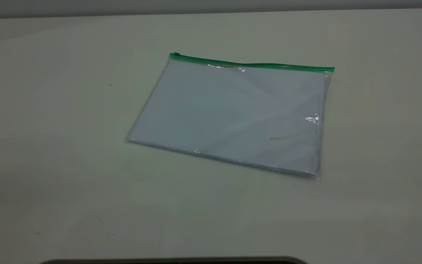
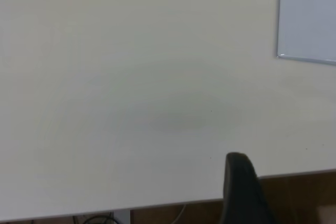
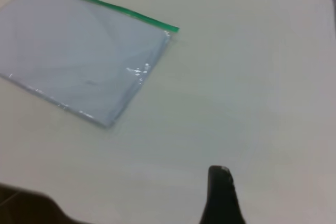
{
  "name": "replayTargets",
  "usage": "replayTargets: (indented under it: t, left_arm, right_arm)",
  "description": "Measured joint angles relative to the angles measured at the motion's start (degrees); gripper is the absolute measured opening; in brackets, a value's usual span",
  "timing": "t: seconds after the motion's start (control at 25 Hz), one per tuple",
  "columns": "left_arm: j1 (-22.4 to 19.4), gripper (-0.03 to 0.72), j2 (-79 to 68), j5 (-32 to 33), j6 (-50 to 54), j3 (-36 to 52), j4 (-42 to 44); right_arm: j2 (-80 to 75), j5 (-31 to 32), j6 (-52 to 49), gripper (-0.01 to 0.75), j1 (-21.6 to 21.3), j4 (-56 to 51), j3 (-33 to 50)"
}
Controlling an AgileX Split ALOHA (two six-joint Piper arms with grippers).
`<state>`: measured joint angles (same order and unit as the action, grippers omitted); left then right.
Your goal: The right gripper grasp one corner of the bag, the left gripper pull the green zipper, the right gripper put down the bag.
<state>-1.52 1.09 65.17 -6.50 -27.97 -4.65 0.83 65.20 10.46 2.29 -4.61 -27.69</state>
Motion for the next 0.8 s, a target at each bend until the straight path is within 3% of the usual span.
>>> replayTargets:
  t: [0.2,0.8]
  left_arm:
    - [0.0,0.482,0.0,0.0,0.2,0.0,0.0]
    - [0.0,0.482,0.0,0.0,0.2,0.0,0.0]
  right_arm:
    - [0.0,-0.2,-4.8,0.573,0.0,3.4,0.0]
    - [0.0,-0.2,-5.4,0.572,0.0,3.7,0.0]
